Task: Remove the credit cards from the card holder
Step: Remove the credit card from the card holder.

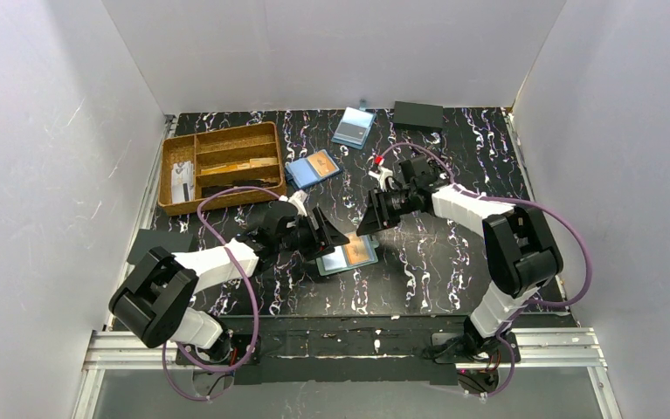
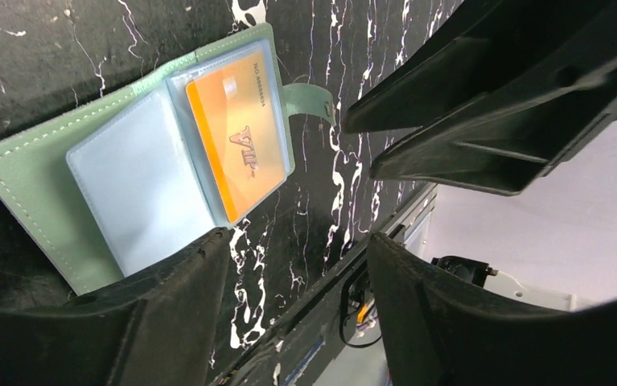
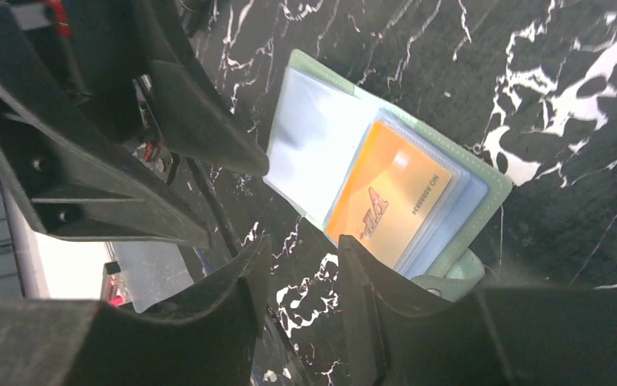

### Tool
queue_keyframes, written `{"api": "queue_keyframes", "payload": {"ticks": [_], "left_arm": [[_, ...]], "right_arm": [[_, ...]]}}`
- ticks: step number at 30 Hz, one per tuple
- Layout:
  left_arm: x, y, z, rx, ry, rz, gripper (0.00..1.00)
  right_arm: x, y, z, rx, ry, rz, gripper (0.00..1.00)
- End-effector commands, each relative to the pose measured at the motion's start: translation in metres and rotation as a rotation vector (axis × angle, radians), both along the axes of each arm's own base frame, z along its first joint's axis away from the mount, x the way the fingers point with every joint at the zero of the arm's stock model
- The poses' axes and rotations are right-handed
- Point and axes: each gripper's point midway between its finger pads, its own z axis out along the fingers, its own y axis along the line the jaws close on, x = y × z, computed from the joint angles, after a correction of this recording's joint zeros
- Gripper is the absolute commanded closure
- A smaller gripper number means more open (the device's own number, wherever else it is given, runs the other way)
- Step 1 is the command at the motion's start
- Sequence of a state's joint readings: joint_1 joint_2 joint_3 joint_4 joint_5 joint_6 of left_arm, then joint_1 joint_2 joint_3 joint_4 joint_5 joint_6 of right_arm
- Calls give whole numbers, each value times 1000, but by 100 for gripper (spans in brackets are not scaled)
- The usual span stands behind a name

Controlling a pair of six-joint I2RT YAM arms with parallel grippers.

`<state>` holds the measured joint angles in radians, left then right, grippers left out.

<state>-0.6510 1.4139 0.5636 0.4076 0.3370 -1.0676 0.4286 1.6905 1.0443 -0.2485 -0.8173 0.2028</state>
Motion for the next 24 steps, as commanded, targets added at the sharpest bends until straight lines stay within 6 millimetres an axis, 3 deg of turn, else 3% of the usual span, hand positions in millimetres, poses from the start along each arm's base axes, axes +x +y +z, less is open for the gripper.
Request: {"api": "queue_keyframes", "payload": {"ticks": [1, 7, 24], "left_arm": [[3, -1, 4, 5, -40, 8, 42], [3, -1, -5, 24, -39, 6, 46], [12, -15, -30, 43, -6, -26, 48]], "right_arm": [[12, 5, 3, 29, -35, -48, 57], [7, 5, -10, 28, 6, -53, 64], [5, -4, -47, -61, 48, -72, 63]]}}
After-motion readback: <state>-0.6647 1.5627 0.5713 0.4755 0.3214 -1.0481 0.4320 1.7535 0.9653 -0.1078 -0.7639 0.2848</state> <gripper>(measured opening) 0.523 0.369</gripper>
